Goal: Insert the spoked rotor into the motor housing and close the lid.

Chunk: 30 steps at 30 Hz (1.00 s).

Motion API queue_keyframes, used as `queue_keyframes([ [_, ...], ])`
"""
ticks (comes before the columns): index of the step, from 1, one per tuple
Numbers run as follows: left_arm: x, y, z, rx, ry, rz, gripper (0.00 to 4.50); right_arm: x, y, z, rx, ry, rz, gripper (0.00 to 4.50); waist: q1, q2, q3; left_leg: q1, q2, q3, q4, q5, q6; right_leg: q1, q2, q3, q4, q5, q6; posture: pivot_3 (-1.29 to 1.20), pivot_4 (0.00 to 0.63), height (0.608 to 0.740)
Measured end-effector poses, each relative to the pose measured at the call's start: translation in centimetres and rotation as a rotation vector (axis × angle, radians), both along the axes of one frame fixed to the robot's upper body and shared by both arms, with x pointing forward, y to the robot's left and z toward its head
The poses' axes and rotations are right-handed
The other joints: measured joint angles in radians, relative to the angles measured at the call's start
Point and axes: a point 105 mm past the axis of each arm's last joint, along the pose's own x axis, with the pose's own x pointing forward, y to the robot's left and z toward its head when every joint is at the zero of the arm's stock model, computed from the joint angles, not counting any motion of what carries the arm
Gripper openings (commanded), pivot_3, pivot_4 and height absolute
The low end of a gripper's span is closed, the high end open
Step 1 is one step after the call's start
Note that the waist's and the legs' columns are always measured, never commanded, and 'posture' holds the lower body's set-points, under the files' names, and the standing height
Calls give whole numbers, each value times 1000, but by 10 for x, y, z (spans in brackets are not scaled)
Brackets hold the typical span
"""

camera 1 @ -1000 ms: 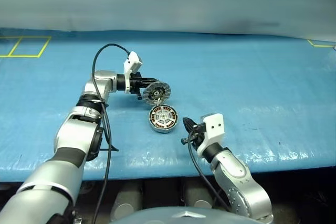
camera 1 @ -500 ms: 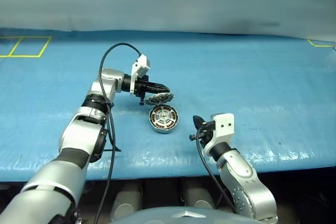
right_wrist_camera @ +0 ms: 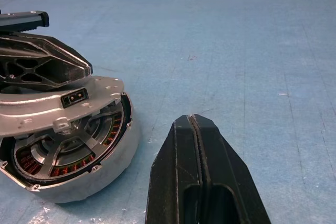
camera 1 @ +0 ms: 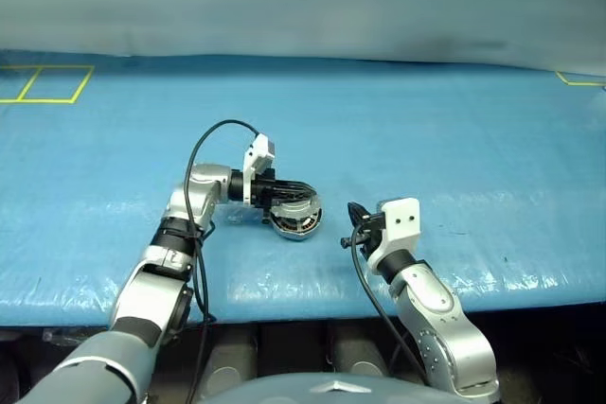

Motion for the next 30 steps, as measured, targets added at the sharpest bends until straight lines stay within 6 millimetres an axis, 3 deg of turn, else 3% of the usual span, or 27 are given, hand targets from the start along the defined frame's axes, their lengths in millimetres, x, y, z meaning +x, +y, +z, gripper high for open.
queue_keyframes([
  [14,-12,4,-20,9,36,81,38,18,4,21,-29,-75,-33,0,1,4,-4,2,0,0,0,0,0,2,0,0,0,0,-1,0,150,740],
  [20,-14,8,-13,-34,40,125,38,16,24,29,-28,-114,78,0,-3,4,-4,1,0,0,-1,0,0,0,0,0,0,0,-1,0,150,740],
  [23,-12,18,5,-74,-19,180,38,8,41,26,-50,-97,189,0,-3,4,-3,1,0,0,-2,0,0,0,0,0,0,-1,-2,0,150,740],
  [26,-14,29,21,-100,-98,261,0,3,51,20,-80,-62,252,538,-2,4,-3,1,0,0,-2,0,0,0,-1,0,-1,-1,-2,0,150,740],
  [30,-22,43,15,-62,-137,397,0,2,59,19,-102,-43,302,1795,1,4,-3,1,0,0,-2,0,0,0,-2,0,-1,-1,-2,0,150,740],
])
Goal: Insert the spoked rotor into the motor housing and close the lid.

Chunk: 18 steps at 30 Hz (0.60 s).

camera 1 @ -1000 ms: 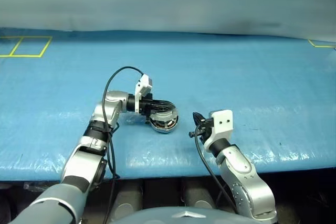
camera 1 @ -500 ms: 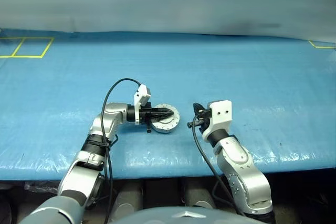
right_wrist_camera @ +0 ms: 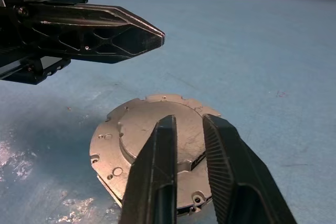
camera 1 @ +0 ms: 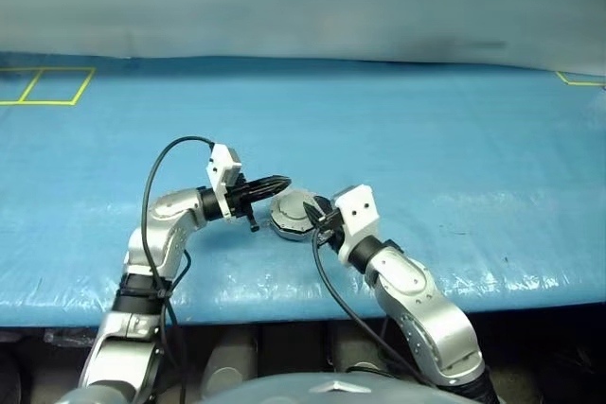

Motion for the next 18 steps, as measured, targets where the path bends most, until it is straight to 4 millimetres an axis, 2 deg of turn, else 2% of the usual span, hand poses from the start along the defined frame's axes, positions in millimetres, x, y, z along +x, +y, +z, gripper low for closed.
queue_keyframes([
  [8,-20,19,-16,52,-80,214,0,3,10,2,-44,6,87,4468,1,0,0,0,0,0,-1,0,0,0,0,0,-1,0,0,0,150,740],
  [14,-38,28,-31,35,-60,326,0,9,16,-9,-69,52,129,4491,0,0,0,0,0,1,-1,0,0,-1,-1,0,-1,0,0,0,150,740],
  [18,-47,27,-39,-10,-44,378,0,15,22,-13,-82,65,157,4491,4,0,0,-1,0,0,-1,0,0,-1,-1,-2,-1,0,-1,0,150,740],
])
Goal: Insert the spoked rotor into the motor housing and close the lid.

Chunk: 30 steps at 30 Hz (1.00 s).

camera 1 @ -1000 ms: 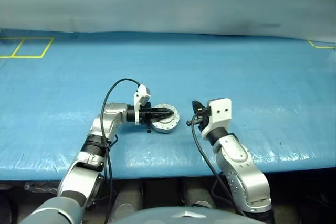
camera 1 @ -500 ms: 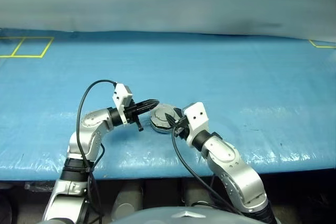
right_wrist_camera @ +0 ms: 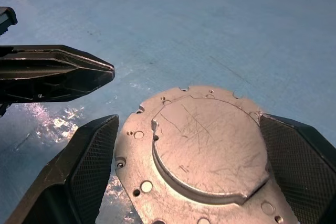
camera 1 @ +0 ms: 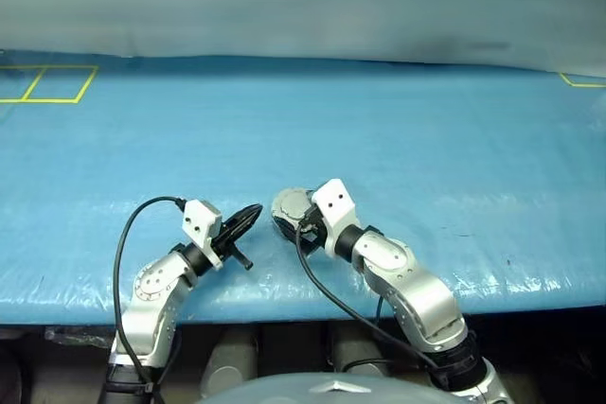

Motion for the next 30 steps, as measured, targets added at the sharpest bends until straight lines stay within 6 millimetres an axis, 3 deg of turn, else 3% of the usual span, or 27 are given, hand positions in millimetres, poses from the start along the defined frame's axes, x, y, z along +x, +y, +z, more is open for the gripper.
queue_keyframes([
  [12,-3,-2,-19,62,-32,71,0,7,5,0,-8,2,17,4491,-2,0,0,0,0,0,-1,0,0,-1,0,0,0,0,0,0,150,740],
  [22,3,-5,-13,46,-52,91,0,8,2,-6,-10,22,2,4491,-3,0,0,0,0,1,-2,0,0,-1,0,0,-1,0,0,0,150,740],
  [28,9,-5,-4,28,-75,76,0,8,-1,-6,-10,21,-6,3039,-3,0,0,0,0,1,-3,0,0,-1,0,0,-1,0,0,0,150,740],
  [30,9,-4,-4,16,-71,73,0,8,-1,-6,-11,21,-6,3040,-3,0,0,0,0,1,-3,0,0,-2,0,0,-1,-1,-1,0,150,740],
])
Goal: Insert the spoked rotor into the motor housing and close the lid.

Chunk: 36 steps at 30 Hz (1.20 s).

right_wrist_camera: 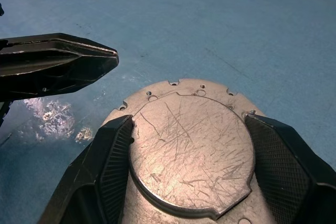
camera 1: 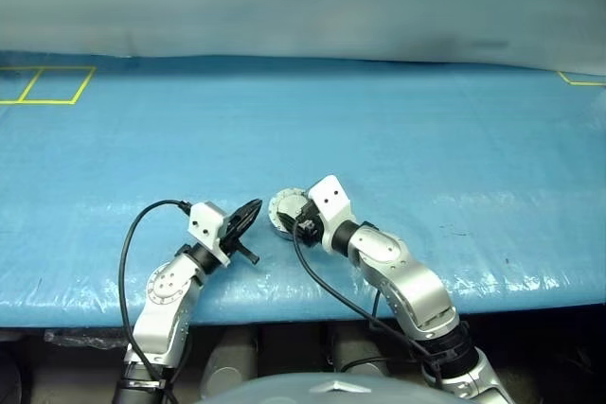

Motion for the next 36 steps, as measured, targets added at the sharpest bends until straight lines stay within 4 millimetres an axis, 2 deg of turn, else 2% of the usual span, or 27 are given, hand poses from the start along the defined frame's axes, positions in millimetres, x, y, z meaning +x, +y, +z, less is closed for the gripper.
queue_keyframes([
  [10,-3,0,-8,9,54,-12,0,0,2,-1,-11,-14,4,3040,0,0,0,0,0,0,0,0,0,0,0,0,0,0,0,0,150,740],
  [21,-3,1,-12,12,86,-12,0,3,0,-2,-44,-49,84,3040,-1,0,0,0,0,0,-1,0,0,0,0,0,0,0,0,0,150,740],
  [36,-7,-3,-7,-30,129,-83,0,7,0,0,-79,-51,168,3040,-2,0,0,0,0,0,-1,0,0,0,0,0,0,0,0,0,150,740],
])
